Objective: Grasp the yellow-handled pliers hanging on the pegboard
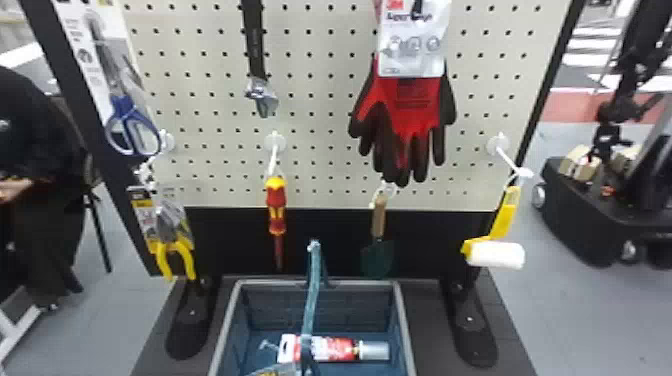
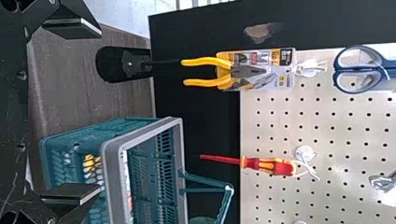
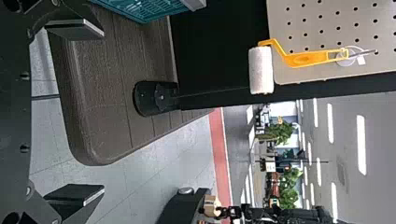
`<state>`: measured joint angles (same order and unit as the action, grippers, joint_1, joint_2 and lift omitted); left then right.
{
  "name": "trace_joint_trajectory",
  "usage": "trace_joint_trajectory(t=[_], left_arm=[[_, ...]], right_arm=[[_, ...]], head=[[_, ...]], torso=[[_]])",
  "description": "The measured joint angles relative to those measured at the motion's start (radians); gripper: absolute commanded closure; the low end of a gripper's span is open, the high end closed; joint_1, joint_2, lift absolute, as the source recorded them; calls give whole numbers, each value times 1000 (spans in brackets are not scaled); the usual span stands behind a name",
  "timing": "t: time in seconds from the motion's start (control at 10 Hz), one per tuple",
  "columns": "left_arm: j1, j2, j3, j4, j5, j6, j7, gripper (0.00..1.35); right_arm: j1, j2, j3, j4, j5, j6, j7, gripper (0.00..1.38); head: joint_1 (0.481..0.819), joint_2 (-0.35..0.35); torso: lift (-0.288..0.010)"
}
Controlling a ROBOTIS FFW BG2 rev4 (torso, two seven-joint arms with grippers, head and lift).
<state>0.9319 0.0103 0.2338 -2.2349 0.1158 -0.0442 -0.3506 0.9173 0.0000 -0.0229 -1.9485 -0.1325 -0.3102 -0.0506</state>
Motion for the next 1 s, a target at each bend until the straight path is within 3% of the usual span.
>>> trace_joint_trajectory(t=[0.2, 0.7, 1.0], left_arm=[[-83, 28, 22, 5, -5, 49, -52, 142], [-351, 30, 169, 44, -93, 219, -215, 142], [-548, 85, 194, 246, -85, 201, -333, 142]], right_arm=[[-2, 0, 0, 1, -1, 0, 0, 134], [0, 0, 0, 1, -4, 0, 0, 134], [-2, 0, 0, 2, -6, 0, 0, 134]], head=[[549, 0], [549, 0], [549, 0]], torso=[[-100], [-100], [-100]])
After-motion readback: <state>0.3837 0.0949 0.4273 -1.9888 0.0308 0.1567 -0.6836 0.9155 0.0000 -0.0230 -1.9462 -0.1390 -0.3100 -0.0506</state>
